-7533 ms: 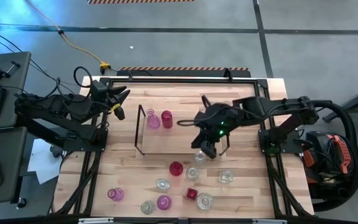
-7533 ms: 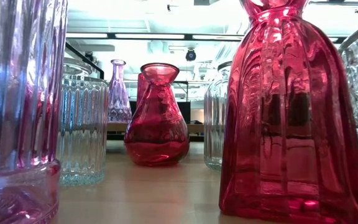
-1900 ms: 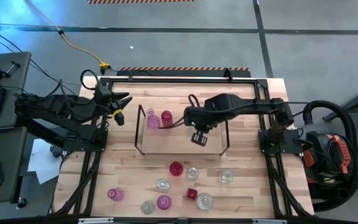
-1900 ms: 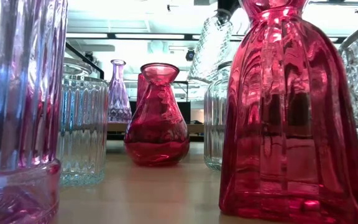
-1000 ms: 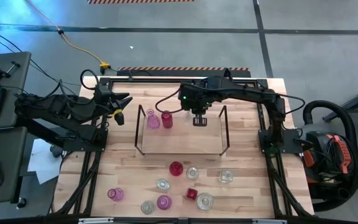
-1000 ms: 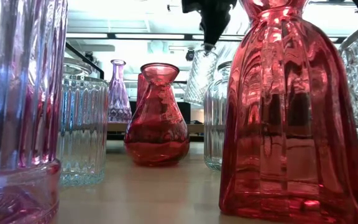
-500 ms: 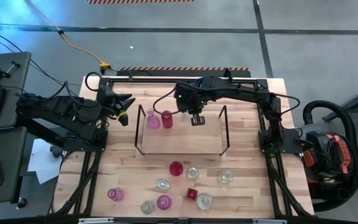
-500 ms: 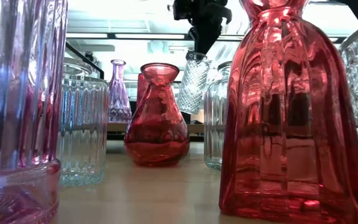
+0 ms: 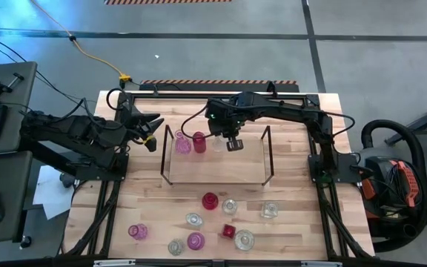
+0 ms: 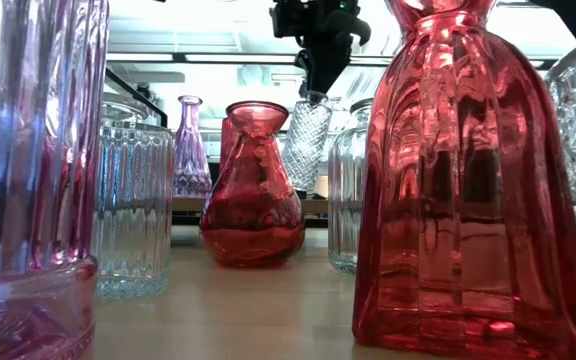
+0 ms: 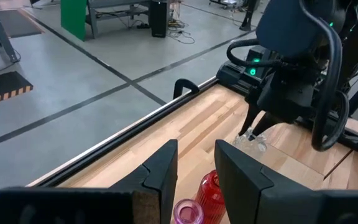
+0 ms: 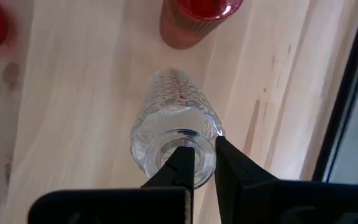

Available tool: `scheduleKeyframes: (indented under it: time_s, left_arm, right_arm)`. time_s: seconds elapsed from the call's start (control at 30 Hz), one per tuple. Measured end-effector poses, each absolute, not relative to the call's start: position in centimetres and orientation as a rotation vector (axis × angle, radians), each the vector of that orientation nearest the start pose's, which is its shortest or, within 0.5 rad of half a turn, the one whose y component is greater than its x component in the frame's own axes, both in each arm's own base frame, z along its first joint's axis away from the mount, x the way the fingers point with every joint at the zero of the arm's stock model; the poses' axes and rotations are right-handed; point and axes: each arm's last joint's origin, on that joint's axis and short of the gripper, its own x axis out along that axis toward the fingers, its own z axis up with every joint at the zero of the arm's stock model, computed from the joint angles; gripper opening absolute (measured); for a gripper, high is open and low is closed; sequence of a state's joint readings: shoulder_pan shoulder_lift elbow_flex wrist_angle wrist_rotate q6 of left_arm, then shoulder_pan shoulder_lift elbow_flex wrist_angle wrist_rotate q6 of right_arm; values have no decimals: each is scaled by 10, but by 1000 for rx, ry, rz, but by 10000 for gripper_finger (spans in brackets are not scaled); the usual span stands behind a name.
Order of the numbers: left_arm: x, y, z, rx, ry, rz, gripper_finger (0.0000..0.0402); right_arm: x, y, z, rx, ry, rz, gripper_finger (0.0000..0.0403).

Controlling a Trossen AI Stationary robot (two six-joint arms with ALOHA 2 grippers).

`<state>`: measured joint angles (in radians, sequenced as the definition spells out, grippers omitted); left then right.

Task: Sort vases onto shelf
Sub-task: Put the transparent vase on the shelf

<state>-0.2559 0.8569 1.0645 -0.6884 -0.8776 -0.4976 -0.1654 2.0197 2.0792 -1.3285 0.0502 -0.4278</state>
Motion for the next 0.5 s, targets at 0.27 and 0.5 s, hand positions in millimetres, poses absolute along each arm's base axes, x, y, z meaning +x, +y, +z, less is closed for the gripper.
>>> scheduleKeyframes:
  time_s: [0.27, 0.5]
  left_arm:
    - [152, -17, 372, -213, 248, 691, 97]
    - [152, -17, 373, -215, 245, 691, 97]
  right_arm:
    - [404, -69, 309, -301, 1339, 118, 8]
    - [407, -69, 307, -310, 1325, 116, 8]
